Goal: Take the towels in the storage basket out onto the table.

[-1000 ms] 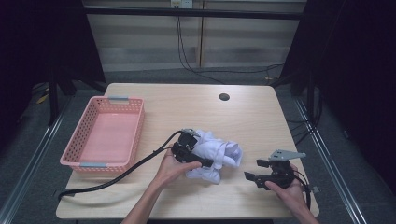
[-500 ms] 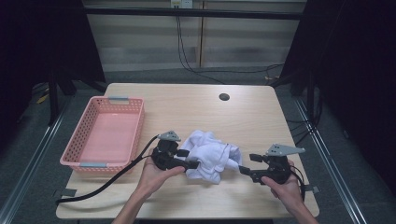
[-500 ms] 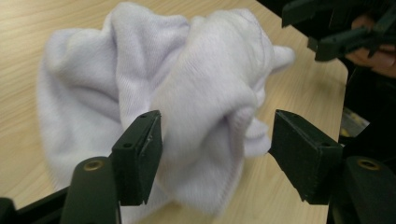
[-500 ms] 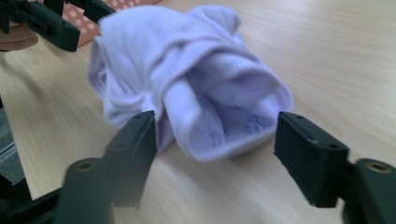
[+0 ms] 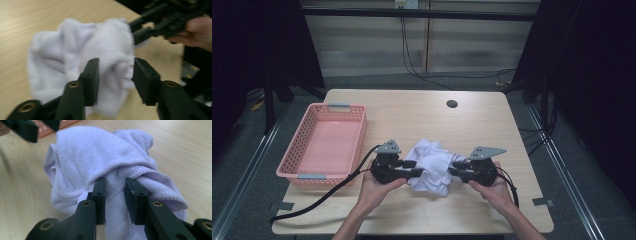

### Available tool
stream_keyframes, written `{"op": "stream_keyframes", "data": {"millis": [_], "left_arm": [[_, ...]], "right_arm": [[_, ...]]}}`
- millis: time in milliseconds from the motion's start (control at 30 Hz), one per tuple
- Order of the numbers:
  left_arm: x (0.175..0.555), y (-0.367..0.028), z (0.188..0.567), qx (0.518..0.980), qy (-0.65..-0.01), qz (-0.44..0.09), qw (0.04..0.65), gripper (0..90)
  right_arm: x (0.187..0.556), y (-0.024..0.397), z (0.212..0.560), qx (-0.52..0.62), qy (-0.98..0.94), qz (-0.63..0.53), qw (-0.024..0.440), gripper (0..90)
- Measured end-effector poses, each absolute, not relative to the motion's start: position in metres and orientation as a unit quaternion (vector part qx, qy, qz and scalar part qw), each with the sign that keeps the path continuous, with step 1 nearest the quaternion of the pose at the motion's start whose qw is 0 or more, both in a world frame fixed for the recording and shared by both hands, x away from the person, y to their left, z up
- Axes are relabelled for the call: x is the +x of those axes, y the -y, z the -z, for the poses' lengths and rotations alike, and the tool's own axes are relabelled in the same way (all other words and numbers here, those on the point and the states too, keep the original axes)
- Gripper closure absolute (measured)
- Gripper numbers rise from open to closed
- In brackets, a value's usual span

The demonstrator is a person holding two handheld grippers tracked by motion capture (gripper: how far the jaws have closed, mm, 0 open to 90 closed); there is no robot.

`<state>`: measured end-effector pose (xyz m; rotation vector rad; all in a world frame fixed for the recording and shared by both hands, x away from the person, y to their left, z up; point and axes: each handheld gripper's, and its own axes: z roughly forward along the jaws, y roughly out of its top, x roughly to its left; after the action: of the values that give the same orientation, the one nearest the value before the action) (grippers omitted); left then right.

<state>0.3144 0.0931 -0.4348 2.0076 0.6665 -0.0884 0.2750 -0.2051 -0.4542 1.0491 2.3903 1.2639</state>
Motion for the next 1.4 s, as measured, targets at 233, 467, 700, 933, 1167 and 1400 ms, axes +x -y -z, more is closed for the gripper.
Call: {"op": "stream_keyframes", "data": {"millis": [233,467,700,933,1167,1400], "left_arm": [[0.323,-0.069,0.455,0.838,-0.269,0.035,0.473,58.5],[0.319,-0.071,0.449,0.839,-0.263,0.040,0.474,73.5],[0.324,-0.092,0.435,0.804,-0.279,0.051,0.522,76.2],[0.319,-0.100,0.427,0.797,-0.284,0.031,0.532,82.2],[0.317,-0.125,0.420,0.789,-0.308,0.008,0.532,83.3],[0.320,-0.151,0.393,0.762,-0.333,-0.026,0.555,83.4]], "right_arm": [[0.279,0.197,0.463,0.353,-0.825,-0.426,0.113,59.6],[0.281,0.188,0.468,0.350,-0.832,-0.418,0.102,56.5],[0.280,0.199,0.454,0.371,-0.807,-0.445,0.108,78.8],[0.280,0.222,0.443,0.390,-0.796,-0.445,0.124,78.5],[0.278,0.248,0.437,0.419,-0.774,-0.456,0.132,78.4],[0.288,0.274,0.404,0.436,-0.741,-0.482,0.171,78.6]]}}
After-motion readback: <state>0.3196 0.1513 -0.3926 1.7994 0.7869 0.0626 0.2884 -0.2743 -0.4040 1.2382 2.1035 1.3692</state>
